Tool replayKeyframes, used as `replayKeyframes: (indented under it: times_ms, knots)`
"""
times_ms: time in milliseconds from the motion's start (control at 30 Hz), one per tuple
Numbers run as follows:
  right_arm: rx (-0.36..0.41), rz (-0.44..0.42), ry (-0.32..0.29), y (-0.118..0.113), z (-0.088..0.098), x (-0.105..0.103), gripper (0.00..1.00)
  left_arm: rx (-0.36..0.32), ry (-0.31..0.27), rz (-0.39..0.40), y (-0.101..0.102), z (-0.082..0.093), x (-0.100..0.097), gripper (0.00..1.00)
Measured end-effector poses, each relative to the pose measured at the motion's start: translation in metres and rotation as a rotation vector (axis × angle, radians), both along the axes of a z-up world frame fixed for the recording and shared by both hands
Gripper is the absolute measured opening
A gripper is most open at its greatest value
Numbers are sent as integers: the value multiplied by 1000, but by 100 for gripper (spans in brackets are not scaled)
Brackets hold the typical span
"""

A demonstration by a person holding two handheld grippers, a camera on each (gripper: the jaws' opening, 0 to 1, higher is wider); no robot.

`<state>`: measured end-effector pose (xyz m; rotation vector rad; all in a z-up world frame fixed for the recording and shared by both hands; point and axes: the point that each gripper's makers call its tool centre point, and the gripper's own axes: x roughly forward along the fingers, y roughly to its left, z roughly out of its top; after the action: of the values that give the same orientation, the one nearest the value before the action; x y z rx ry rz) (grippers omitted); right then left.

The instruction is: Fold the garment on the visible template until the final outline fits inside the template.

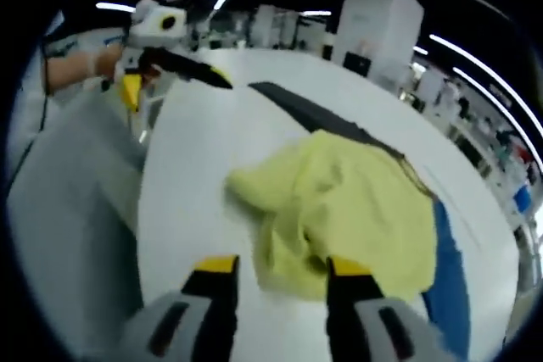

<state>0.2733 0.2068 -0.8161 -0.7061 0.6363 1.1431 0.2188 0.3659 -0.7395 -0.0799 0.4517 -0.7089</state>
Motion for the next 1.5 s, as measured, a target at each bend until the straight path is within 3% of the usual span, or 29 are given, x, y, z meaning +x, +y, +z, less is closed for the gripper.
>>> replayKeyframes:
  times_ms: [233,367,400,567,733,900,1033,1333,1500]
  knots:
    - [-76,47,-35,1,-15,1,23,-4,0,14,2,0,0,92]
    - [-115,47,-55,-2,-22,6,0,-6,4,8,-3,-1,-1,91]
    - [-118,45,-56,-1,-21,7,0,-5,5,7,-3,-1,-1,91]
    - [-71,32,-25,5,0,10,0,-7,10,4,-5,-4,-2,91]
    - [42,-15,39,18,49,21,0,-7,17,3,-6,-7,-2,90]
    - [133,-48,65,37,94,38,0,-7,20,-1,-7,-9,-2,90]
    - [148,-41,56,52,122,53,0,-7,22,-2,-8,-10,-2,89]
    - [90,-55,34,62,120,95,0,-9,29,8,-5,-11,-4,87]
    - [87,-112,65,69,111,122,0,-8,35,17,-4,-11,-4,87]
